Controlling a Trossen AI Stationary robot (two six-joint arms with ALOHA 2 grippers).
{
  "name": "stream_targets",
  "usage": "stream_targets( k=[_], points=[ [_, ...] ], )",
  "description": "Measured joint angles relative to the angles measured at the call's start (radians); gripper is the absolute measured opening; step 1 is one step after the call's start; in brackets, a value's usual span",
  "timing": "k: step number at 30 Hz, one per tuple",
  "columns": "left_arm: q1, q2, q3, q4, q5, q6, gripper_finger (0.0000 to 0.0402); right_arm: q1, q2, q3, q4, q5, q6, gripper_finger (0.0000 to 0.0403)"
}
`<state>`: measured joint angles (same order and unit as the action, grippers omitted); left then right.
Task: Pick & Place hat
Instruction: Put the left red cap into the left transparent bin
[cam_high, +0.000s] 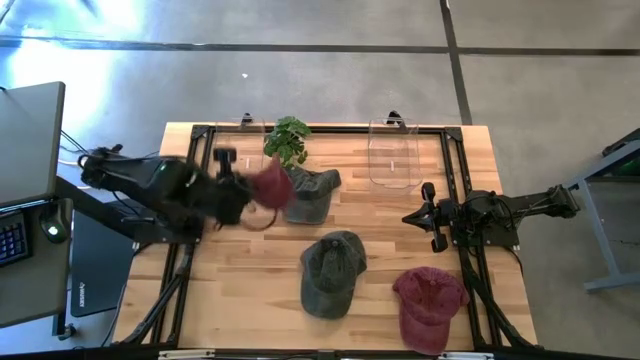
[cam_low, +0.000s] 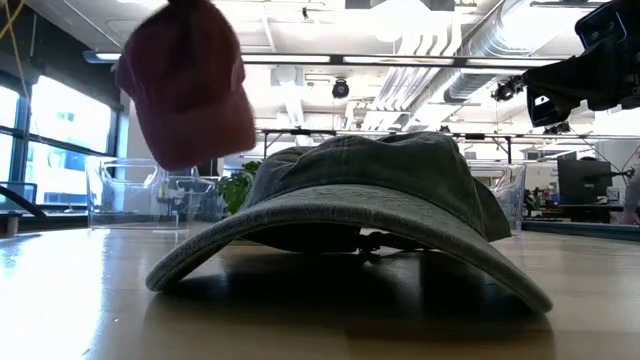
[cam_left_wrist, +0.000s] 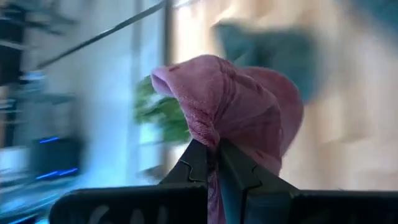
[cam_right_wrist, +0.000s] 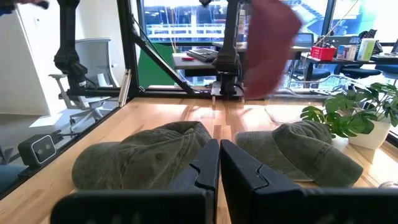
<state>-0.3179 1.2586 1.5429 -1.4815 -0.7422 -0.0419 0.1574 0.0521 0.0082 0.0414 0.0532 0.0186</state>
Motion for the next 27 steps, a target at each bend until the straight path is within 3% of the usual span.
stream_targets(
  k=[7, 11, 20, 27],
  points=[
    [0.192, 0.004, 0.0, 0.005, -0.244, 0.429, 0.0001, 0.0, 0.0, 0.0, 0.0, 0.0, 0.0, 0.0012],
    [0.325, 0.003, 0.0, 0.005, -0.34, 0.557, 0.0001, 0.0, 0.0, 0.0, 0.0, 0.0, 0.0, 0.0012],
    [0.63, 0.003, -0.011, 0.063, -0.215, 0.691, 0.0, 0.0, 0.0, 0.0, 0.0, 0.0, 0.0, 0.0012],
    [0.765, 0.004, -0.173, 0.282, -0.076, 0.907, 0.0, 0.0, 0.0, 0.0, 0.0, 0.0, 0.0, 0.0012]
  ],
)
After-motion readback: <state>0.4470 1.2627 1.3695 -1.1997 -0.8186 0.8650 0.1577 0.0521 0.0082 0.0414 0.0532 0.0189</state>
